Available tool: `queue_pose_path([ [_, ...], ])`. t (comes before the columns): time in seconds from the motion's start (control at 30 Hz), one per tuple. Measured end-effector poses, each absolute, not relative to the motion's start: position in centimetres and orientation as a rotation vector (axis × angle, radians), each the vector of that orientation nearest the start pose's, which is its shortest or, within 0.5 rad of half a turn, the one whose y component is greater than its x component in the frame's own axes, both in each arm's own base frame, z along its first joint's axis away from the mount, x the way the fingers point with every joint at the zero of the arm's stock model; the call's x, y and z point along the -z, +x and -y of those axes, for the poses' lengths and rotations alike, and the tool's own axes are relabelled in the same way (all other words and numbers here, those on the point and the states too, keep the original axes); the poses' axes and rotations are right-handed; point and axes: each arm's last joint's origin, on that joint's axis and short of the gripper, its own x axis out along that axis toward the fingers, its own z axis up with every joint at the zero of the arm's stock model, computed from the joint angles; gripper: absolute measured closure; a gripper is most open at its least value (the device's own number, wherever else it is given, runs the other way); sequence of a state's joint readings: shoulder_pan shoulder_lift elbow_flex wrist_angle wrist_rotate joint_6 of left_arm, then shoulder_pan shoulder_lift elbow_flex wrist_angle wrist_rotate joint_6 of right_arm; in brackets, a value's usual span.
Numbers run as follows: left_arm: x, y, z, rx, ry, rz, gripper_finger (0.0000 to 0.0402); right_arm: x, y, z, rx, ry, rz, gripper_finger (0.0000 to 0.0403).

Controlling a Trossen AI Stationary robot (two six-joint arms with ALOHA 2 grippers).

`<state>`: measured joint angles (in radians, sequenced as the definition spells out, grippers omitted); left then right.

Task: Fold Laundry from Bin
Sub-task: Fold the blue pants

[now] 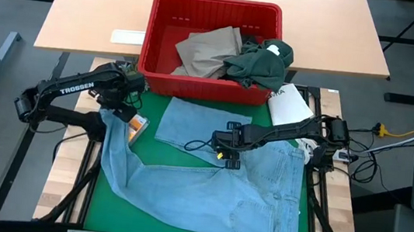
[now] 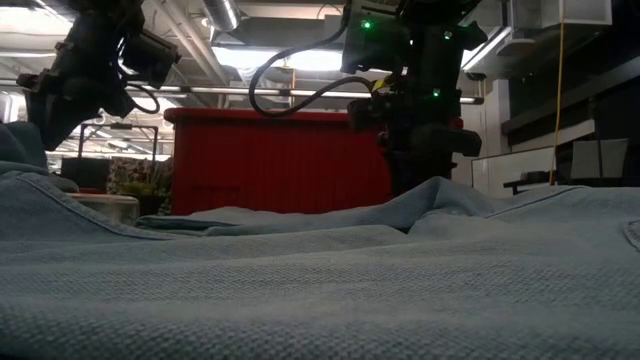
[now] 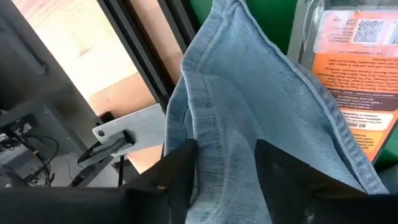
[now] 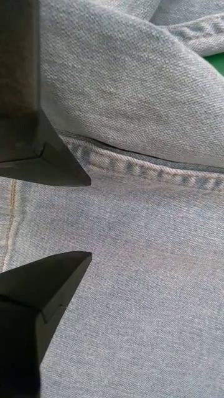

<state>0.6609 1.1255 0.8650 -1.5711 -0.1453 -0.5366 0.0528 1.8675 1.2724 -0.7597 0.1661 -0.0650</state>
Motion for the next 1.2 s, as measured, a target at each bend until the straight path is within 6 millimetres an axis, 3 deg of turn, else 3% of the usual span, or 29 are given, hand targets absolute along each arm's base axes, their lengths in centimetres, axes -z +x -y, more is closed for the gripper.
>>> queue_pose_path([
  [0.37,-24.3,10.4,-8.4,-0.952,-0.828,-1.669,0.0391,-17.4,35.4,-1.4,0.052,-0.203,-1.351,0.0221],
  [0.6,-24.9,11.2,-7.3,-0.842,-0.801,-1.652,0.0397,-17.4,35.4,-1.4,0.056,-0.207,-1.348,0.0221],
  [1.0,-31.9,11.8,-1.6,-0.389,-0.937,-1.363,0.0400,-17.4,35.4,-1.4,0.047,-0.226,-1.349,0.0221],
  [1.2,-33.7,11.7,1.1,-0.191,-0.980,-1.226,0.0400,-17.4,35.4,-1.4,0.037,-0.221,-1.349,0.0221],
])
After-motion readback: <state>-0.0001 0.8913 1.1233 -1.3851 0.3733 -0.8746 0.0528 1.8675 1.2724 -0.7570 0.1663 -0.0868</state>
